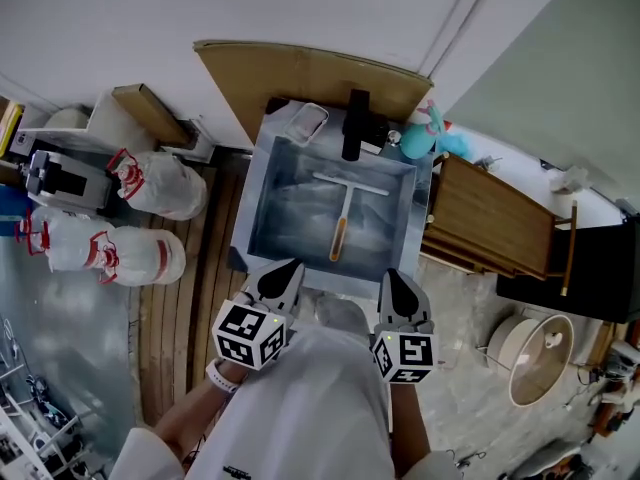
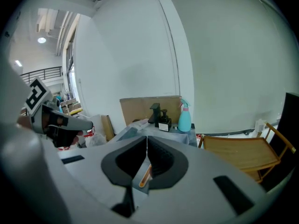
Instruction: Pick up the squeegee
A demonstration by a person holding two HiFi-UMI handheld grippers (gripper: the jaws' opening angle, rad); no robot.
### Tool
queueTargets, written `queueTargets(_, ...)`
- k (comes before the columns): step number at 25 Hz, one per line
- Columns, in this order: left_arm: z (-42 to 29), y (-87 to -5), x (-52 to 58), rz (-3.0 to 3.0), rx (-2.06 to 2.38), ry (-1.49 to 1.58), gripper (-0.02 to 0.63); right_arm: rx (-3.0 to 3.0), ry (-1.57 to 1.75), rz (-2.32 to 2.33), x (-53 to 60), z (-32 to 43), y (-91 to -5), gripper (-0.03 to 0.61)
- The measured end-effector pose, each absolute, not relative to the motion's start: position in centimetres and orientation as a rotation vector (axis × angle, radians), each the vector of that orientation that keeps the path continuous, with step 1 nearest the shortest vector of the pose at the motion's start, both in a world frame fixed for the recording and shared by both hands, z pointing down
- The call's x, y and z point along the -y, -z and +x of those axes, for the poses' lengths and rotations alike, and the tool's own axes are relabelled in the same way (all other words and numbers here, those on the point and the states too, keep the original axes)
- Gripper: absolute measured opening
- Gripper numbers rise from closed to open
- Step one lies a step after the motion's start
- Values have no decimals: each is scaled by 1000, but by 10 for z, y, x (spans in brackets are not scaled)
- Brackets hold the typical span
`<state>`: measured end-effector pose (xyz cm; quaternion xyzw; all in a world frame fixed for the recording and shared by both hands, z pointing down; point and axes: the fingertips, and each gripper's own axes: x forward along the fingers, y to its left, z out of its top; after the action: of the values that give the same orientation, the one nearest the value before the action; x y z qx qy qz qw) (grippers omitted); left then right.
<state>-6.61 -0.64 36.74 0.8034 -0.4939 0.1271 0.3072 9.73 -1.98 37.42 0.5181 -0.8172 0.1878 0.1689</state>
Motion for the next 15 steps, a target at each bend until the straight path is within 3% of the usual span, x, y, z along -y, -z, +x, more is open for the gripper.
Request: queueTargets(15,-42,-426,69,2074,1223,-425,3,2268,-586,1520,62,103,-399,6)
